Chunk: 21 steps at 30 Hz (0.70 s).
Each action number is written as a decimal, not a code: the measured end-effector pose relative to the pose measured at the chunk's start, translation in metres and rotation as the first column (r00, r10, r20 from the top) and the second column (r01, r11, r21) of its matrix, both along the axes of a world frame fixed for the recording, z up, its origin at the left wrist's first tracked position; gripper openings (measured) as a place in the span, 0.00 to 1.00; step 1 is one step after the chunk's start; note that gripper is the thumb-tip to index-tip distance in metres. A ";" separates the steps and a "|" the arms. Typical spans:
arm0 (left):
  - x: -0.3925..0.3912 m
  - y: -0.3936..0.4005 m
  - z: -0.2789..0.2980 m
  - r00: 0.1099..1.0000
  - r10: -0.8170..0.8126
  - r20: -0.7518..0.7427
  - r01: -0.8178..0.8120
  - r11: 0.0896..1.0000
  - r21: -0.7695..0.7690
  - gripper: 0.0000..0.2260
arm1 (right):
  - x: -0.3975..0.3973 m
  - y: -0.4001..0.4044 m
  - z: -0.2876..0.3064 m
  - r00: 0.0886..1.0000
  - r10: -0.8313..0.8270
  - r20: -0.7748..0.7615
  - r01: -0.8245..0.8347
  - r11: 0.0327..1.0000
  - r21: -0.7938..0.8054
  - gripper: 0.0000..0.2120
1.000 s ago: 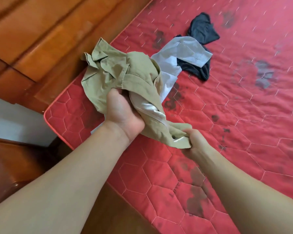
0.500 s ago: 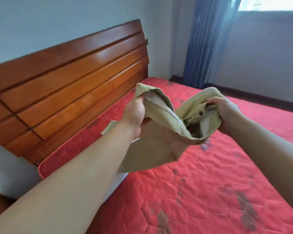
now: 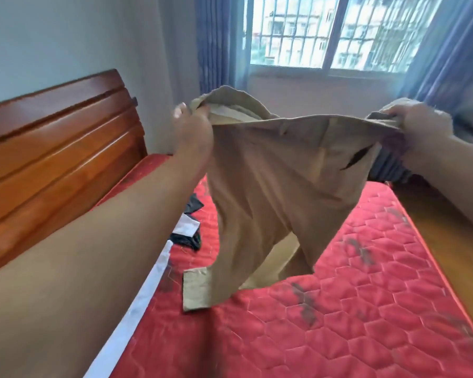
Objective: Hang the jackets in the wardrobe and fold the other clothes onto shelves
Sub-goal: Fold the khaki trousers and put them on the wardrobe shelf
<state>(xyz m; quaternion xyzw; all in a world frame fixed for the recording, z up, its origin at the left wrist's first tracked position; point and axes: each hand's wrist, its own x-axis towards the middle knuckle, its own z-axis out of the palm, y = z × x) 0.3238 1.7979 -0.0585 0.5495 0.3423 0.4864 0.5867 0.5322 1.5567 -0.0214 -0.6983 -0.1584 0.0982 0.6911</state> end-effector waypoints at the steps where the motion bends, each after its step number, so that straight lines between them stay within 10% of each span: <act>1: 0.003 -0.008 0.004 0.999 -0.047 0.016 0.047 0.999 0.002 0.27 | 0.000 -0.019 0.005 0.996 -0.021 0.082 0.027 0.998 -0.063 0.03; 4: 0.007 -0.043 0.023 0.984 -0.176 0.004 0.176 0.984 -0.023 0.07 | -0.014 -0.070 0.025 0.966 -0.055 0.254 0.095 0.984 -0.148 0.03; 12: -0.012 -0.163 0.075 0.984 -0.176 -0.028 0.178 0.971 0.160 0.13 | -0.045 -0.183 0.065 0.974 -0.213 0.082 0.217 0.975 -0.038 0.03; 21: -0.011 -0.244 0.087 0.911 -0.203 -0.360 0.275 0.947 0.163 0.16 | -0.064 -0.283 0.067 0.987 -0.132 -0.093 0.092 0.932 -0.350 0.09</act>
